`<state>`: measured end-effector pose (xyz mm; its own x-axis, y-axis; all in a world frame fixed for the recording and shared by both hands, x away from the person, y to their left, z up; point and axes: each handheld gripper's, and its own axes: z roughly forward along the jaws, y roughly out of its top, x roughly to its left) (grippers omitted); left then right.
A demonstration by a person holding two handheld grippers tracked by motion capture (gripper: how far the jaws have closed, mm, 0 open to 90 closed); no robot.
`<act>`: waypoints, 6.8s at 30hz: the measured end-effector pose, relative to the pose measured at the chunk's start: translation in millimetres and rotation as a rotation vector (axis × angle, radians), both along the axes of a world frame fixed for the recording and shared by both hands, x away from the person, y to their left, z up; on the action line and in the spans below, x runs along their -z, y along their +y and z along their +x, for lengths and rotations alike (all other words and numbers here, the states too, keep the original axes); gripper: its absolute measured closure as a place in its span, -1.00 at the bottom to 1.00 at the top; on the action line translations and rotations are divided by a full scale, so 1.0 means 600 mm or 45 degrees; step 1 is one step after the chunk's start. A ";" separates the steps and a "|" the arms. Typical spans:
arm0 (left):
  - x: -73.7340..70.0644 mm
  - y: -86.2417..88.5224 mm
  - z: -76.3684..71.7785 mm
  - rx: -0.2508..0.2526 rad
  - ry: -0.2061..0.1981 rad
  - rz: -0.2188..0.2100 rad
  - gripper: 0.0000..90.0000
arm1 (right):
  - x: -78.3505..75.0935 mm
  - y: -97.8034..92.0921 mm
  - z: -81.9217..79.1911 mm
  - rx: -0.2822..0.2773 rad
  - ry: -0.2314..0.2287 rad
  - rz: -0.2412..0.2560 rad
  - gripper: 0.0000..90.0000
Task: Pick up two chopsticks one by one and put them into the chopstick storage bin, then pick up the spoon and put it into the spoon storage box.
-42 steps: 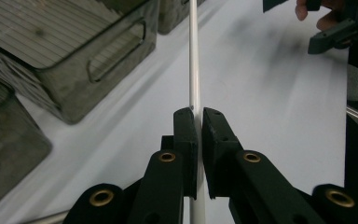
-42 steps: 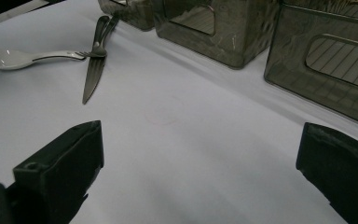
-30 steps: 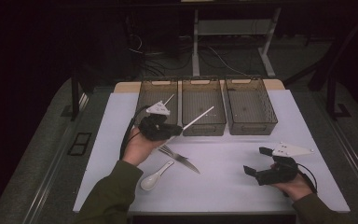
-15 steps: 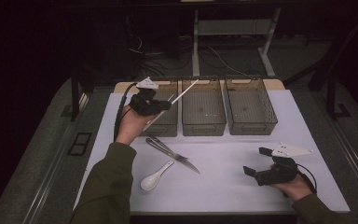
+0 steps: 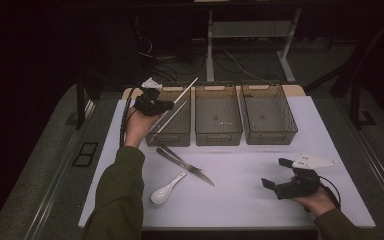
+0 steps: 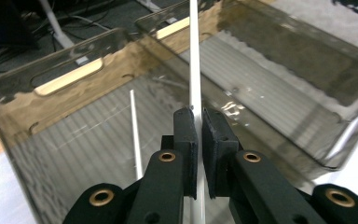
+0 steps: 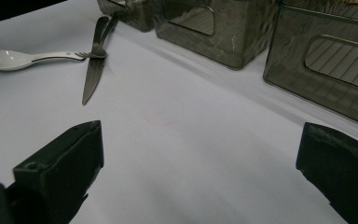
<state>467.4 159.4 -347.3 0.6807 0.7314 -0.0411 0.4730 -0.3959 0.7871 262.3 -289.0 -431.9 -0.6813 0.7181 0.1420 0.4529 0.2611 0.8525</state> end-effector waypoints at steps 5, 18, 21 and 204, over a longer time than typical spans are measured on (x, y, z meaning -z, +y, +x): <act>0.021 0.009 0.011 -0.028 0.041 0.003 0.87 | 0.000 -0.003 -0.001 0.003 0.002 0.001 -0.99; 0.055 0.004 0.029 -0.087 0.097 0.048 0.86 | 0.001 -0.007 -0.004 0.007 -0.003 0.009 -0.99; 0.060 0.005 0.032 -0.136 0.122 0.068 0.86 | 0.001 -0.008 -0.004 0.006 -0.002 0.012 -0.99; 0.156 -0.033 -0.306 0.709 0.159 0.200 0.50 | 0.001 -0.006 -0.007 0.012 -0.011 -0.006 -0.99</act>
<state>283.7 139.6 -440.8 0.9607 0.2695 -0.0662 0.2463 -0.7182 0.6508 258.2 -292.7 -432.4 -0.6756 0.7252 0.1326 0.4479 0.2608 0.8552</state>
